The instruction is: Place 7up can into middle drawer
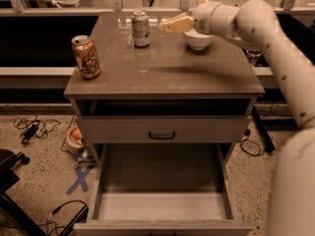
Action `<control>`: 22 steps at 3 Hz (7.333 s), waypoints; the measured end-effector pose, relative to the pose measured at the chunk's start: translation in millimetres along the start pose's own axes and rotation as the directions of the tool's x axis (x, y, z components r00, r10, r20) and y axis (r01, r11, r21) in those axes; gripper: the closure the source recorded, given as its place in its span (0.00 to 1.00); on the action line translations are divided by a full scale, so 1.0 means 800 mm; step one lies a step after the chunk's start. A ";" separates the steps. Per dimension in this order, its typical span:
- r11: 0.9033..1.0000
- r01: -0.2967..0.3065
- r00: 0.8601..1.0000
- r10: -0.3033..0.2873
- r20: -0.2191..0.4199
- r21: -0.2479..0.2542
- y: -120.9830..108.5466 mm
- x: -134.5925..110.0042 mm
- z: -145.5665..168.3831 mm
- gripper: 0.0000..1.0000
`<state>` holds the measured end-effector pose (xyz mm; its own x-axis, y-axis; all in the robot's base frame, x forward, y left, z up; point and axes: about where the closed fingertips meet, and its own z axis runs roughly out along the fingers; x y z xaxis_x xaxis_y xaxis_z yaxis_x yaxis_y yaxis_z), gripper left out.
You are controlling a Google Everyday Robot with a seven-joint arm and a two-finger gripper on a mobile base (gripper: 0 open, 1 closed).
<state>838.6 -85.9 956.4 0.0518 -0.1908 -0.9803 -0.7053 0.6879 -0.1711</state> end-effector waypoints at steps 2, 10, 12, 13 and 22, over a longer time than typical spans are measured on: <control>0.993 -0.108 0.994 0.107 -0.026 -0.043 0.015 0.023 0.090 0.00; 0.995 -0.090 0.996 0.091 0.012 -0.050 0.027 -0.031 0.158 1.00; 0.997 0.041 0.998 -0.045 0.042 0.071 0.020 -0.153 0.026 1.00; 0.985 0.079 0.991 -0.095 0.094 0.156 0.055 -0.223 -0.097 1.00; 0.923 -0.257 0.966 0.254 -0.047 -0.285 0.350 0.290 -0.277 1.00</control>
Offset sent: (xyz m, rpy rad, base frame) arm 0.0639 0.0752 -0.0336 0.1011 0.1456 0.0454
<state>496.4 -92.6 703.2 -0.1625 -0.0427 -0.9858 -0.8663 0.4845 0.1218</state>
